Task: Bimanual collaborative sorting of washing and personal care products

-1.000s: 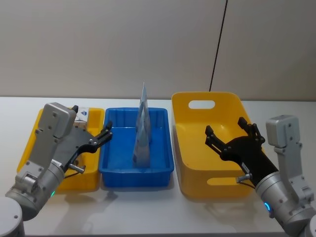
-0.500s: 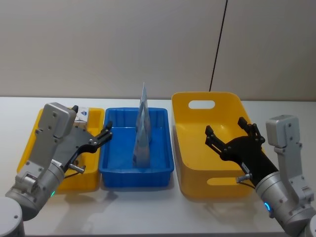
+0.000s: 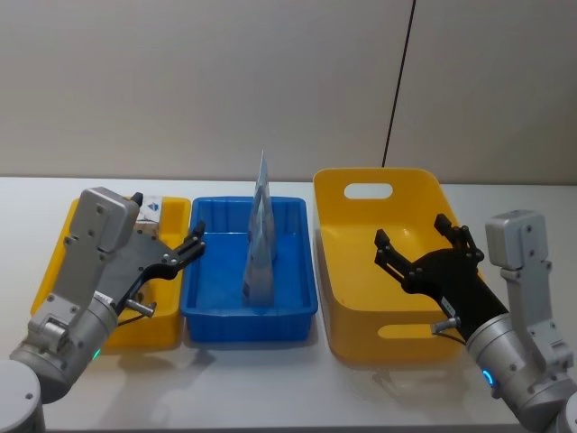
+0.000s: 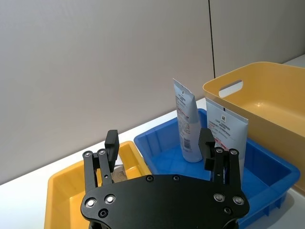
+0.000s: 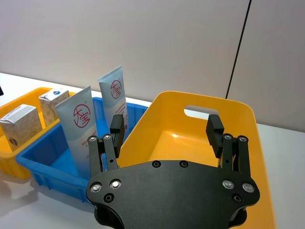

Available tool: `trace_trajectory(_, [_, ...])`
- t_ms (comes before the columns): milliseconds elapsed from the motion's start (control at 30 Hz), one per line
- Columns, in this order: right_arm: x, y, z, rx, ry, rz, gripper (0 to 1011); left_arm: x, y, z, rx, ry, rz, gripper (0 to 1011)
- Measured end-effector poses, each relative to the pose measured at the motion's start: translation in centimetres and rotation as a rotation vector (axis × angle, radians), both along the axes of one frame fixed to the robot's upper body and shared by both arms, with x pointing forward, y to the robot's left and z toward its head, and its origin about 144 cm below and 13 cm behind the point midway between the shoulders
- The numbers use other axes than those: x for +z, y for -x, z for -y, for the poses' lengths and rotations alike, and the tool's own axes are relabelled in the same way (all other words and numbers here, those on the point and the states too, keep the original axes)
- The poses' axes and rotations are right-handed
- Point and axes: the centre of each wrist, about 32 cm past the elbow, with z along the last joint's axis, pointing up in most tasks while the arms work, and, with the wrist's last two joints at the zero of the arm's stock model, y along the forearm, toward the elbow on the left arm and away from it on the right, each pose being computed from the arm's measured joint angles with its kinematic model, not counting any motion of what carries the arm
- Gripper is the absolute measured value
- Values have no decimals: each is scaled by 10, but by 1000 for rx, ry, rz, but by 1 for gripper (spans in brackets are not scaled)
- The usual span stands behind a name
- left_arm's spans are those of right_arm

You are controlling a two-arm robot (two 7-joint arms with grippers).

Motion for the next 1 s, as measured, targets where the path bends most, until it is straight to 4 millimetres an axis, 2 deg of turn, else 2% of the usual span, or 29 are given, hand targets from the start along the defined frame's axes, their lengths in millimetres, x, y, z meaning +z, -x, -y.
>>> trace_trajectory(500, [0, 0, 0, 0, 0, 0, 1002, 1, -2, 0, -3, -4, -3, 1001])
trace_trajectory(1000, [0, 0, 0, 0, 0, 0, 1002, 17, -24, -4, -37, -56, -133, 1001])
